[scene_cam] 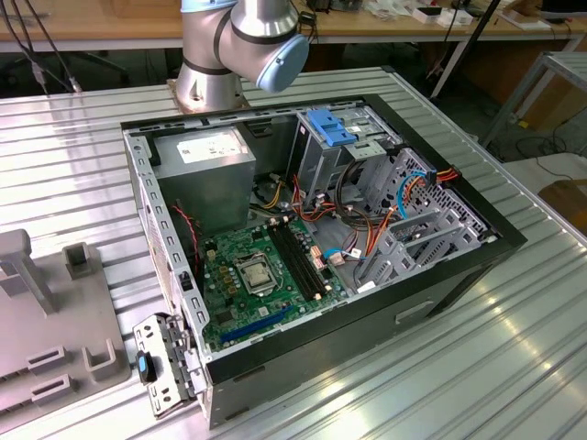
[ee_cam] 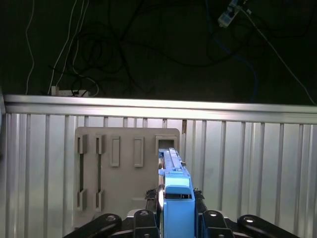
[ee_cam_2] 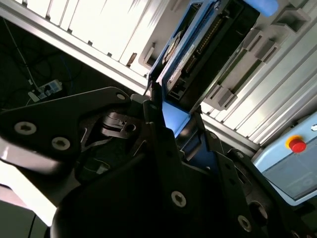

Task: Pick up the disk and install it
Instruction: 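Pick up the disk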

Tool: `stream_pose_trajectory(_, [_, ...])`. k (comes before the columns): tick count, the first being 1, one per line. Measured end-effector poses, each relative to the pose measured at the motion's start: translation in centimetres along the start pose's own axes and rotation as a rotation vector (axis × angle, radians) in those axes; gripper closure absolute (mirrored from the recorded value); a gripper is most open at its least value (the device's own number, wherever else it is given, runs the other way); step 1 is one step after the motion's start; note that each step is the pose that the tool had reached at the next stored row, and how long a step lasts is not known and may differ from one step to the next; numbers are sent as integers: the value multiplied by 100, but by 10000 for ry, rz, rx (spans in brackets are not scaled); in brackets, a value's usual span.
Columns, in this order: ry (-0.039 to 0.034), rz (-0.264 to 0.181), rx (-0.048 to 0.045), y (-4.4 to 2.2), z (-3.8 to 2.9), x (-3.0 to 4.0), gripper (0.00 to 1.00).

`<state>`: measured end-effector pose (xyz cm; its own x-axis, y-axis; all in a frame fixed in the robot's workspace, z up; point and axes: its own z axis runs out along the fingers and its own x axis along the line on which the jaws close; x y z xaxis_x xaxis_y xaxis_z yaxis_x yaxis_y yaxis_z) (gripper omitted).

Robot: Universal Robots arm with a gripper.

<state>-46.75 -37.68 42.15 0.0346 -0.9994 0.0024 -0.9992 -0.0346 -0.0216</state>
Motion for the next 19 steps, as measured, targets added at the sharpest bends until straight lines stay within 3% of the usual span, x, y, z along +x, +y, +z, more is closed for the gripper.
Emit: stream_pose_trajectory(19, [0,0,1,-6,-230,1,63])
